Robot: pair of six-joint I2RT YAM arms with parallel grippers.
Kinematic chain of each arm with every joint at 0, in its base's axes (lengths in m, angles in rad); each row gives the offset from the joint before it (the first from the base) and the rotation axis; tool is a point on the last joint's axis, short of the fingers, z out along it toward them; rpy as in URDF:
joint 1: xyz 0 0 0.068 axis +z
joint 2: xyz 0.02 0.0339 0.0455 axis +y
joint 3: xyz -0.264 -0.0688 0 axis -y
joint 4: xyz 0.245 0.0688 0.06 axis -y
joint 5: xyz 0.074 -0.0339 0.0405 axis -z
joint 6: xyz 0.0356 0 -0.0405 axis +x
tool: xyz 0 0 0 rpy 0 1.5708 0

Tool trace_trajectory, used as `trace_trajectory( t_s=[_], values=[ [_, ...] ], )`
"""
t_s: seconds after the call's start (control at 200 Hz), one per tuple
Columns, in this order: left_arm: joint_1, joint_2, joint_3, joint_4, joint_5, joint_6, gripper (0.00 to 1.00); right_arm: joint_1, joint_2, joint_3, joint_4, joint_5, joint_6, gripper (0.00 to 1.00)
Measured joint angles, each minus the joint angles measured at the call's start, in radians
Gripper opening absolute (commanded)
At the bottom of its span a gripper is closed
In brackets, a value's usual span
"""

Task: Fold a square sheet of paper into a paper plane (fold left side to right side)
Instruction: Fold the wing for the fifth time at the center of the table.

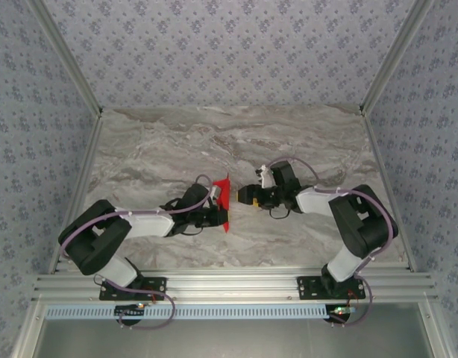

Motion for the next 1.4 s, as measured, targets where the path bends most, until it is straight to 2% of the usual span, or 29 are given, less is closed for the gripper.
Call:
trace_trajectory(
  t_s=[0.595, 1.114, 1.399],
  values=[
    [0.029, 0.032, -0.023, 0.088, 0.052, -0.028, 0.0, 0.079, 0.151, 0.124, 0.045, 0.045, 0.047, 0.66],
    [0.039, 0.086, -0.023, 0.119, 0.075, -0.056, 0.0, 0.094, 0.192, 0.219, -0.089, 0.116, 0.061, 0.57],
    [0.039, 0.086, -0.023, 0.121, 0.078, -0.056, 0.01, 0.094, 0.198, 0.232, -0.114, 0.124, 0.061, 0.56]
  ],
)
